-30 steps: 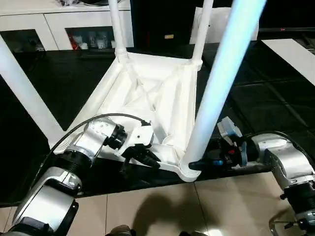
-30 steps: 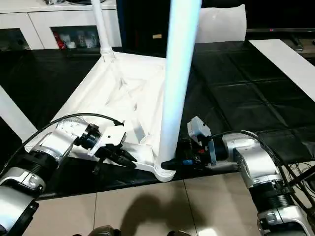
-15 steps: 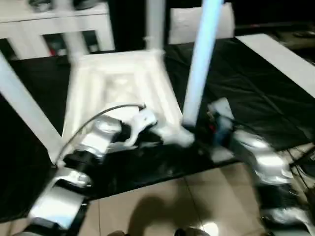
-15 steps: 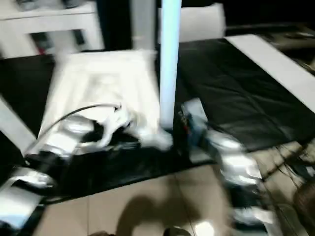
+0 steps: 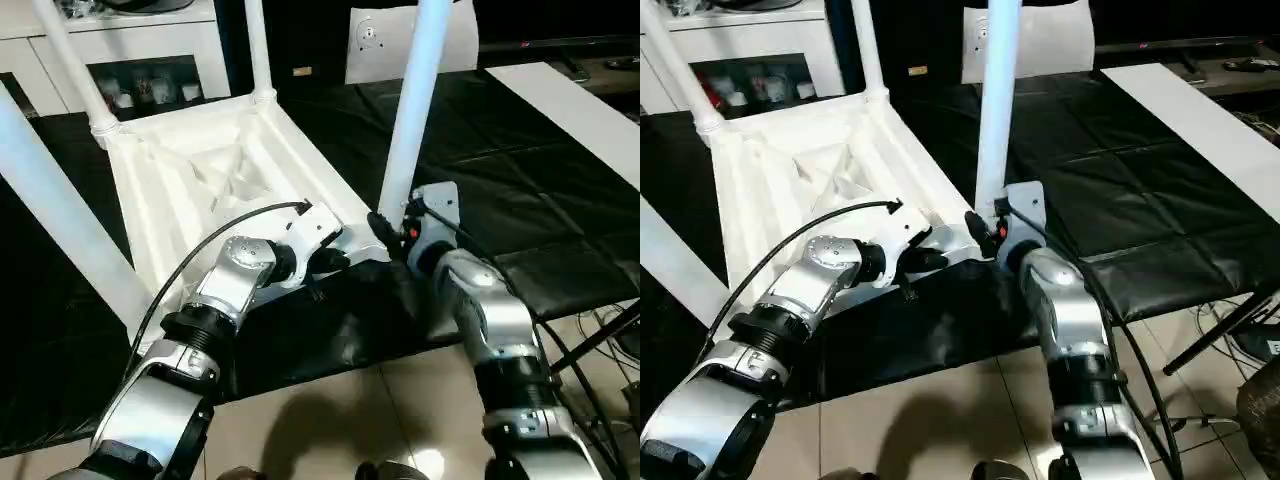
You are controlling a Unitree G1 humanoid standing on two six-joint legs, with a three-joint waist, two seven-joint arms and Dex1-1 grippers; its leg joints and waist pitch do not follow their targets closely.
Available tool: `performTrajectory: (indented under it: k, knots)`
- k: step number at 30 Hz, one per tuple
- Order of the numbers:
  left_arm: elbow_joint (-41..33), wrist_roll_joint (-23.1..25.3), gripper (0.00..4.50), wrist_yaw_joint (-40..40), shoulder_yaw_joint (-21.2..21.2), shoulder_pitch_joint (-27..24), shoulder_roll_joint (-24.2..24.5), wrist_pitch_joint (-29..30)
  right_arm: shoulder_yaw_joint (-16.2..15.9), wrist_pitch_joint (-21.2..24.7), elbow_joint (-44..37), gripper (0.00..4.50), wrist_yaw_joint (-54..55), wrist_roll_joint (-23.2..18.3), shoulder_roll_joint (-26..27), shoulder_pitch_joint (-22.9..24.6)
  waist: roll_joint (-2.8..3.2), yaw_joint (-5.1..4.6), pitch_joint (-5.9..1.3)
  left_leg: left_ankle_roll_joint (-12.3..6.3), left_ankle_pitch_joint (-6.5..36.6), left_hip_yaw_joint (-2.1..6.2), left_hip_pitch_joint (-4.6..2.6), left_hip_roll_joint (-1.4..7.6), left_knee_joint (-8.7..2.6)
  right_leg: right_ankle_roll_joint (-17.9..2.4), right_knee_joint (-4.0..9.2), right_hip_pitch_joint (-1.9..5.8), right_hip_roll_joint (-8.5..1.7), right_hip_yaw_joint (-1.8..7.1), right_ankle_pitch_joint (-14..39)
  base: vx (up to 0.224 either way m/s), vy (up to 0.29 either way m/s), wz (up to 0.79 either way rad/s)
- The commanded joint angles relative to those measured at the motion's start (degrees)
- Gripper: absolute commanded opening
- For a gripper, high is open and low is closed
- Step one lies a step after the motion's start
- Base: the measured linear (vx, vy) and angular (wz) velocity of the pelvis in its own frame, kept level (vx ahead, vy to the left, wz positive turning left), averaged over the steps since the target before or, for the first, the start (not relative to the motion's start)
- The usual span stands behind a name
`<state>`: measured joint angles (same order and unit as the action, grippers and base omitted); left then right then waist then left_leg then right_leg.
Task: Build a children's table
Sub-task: Rotate leg to tighten
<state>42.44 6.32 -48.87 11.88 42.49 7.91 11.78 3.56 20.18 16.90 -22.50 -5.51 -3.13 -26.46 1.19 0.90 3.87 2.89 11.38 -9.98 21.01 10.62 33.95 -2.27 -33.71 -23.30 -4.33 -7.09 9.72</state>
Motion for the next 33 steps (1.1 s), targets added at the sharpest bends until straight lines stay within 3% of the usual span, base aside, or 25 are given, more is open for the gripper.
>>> performTrajectory:
  k: [1, 4, 7, 10, 12, 15, 17, 20, 23, 25, 33]
  knots:
    - [-2.7, -1.8, 0.00, -3.3, 0.8, -0.1, 1.1, -5.3, -6.0, -1.5, -2.9, 3.42, -10.4, -2.7, -2.2, 1.7, -0.41, 0.38, -3.83, -6.80, 4.9, 0.91, -0.04, 2.55, -3.42, -11.2, 3.96, 4.15, -4.82, 3.95, 9.1, 0.000, 0.000, 0.00]
    - [-2.8, -2.1, 0.00, -7.4, 1.5, -1.0, 2.6, -8.7, -6.6, -2.2, -3.5, 3.67, -14.8, -2.6, -5.4, 2.5, -0.36, 0.50, -3.81, -8.24, 3.9, 0.90, 0.18, 2.60, -3.29, -11.6, 3.71, 4.20, -4.87, 3.94, 6.8, 0.000, 0.000, 0.00]
    - [-2.5, -1.9, 0.00, -14.1, 3.3, -2.0, 5.4, -12.5, -7.3, -3.6, -4.9, 3.89, -23.2, -4.1, -10.5, 3.7, -0.47, 0.72, -3.68, -7.97, 4.9, 0.84, 0.00, 2.70, -3.34, -11.4, 3.92, 4.15, -4.84, 3.98, 9.1, 0.000, 0.000, 0.00]
    - [-2.0, -1.5, 0.00, -19.4, 5.1, -2.2, 7.8, -16.0, -7.4, -4.2, -5.6, 4.22, -29.6, -5.8, -14.0, 4.2, -0.05, 1.28, -3.65, -7.65, 5.9, 0.89, -0.30, 3.06, -3.48, -11.4, 3.88, 3.82, -4.80, 3.99, 9.9, 0.000, 0.000, 0.00]
    - [-2.3, -2.5, 0.00, -23.5, 5.6, -2.4, 8.8, -17.3, -7.5, -4.0, -5.9, 4.32, -33.3, -6.7, -16.0, 4.4, -0.08, 1.57, -3.67, -7.54, 6.1, 0.81, -0.36, 3.09, -3.46, -11.7, 3.86, 3.84, -4.80, 3.98, 9.7, 0.000, 0.000, 0.00]
    - [-2.9, -4.2, 0.00, -32.1, 6.9, -2.5, 11.1, -17.9, -9.3, -4.7, -6.4, 4.43, -41.6, -8.1, -20.9, 4.6, 0.34, 3.04, -3.95, -7.55, 4.8, 0.75, -0.65, 3.49, -3.32, -12.9, 3.13, 3.70, -4.91, 4.07, 6.1, 0.000, 0.000, 0.00]
    - [-2.8, -4.1, 0.00, -35.2, 7.9, -2.3, 12.0, -18.7, -9.8, -5.0, -6.0, 4.43, -44.6, -8.4, -22.4, 4.5, 0.19, 3.92, -3.98, -7.25, 4.6, 0.71, -0.66, 3.56, -3.30, -13.4, 2.95, 3.65, -5.11, 4.15, 5.2, 0.000, 0.000, 0.00]
    - [-1.7, -3.7, 0.00, -39.7, 9.6, -1.3, 13.5, -21.2, -10.9, -4.0, -5.5, 4.43, -51.9, -10.5, -25.2, 4.2, 0.20, 4.41, -3.88, -6.78, 6.0, 0.70, -0.60, 3.45, -3.35, -13.0, 3.20, 3.78, -5.23, 4.12, 7.2, 0.000, 0.000, 0.00]
    - [-1.1, -3.5, 0.00, -40.7, 10.0, -0.9, 13.8, -22.2, -11.5, -3.3, -5.5, 4.05, -54.3, -11.2, -26.1, 4.0, 0.01, 4.57, -3.81, -5.89, 7.0, 0.73, -0.57, 3.42, -3.41, -12.5, 3.45, 3.80, -5.22, 4.08, 9.5, 0.000, 0.000, 0.00]
    - [-0.8, -3.4, 0.00, -41.9, 10.3, -0.7, 14.1, -22.7, -12.1, -2.5, -5.6, 4.05, -56.7, -12.2, -27.0, 3.9, 0.04, 4.65, -3.74, -5.56, 7.4, 0.74, -0.56, 3.35, -3.44, -11.9, 3.68, 3.83, -5.13, 4.04, 11.0, 0.000, 0.000, 0.00]
    - [-1.2, -4.8, 0.00, -43.6, 11.9, -0.6, 15.3, -23.5, -13.7, -1.1, -5.0, 3.34, -61.2, -13.4, -27.9, 2.7, -0.22, 4.81, -3.92, -5.62, 5.9, 0.81, -0.42, 3.38, -3.33, -11.8, 3.35, 3.76, -5.13, 4.00, 10.2, 0.000, 0.000, 0.00]
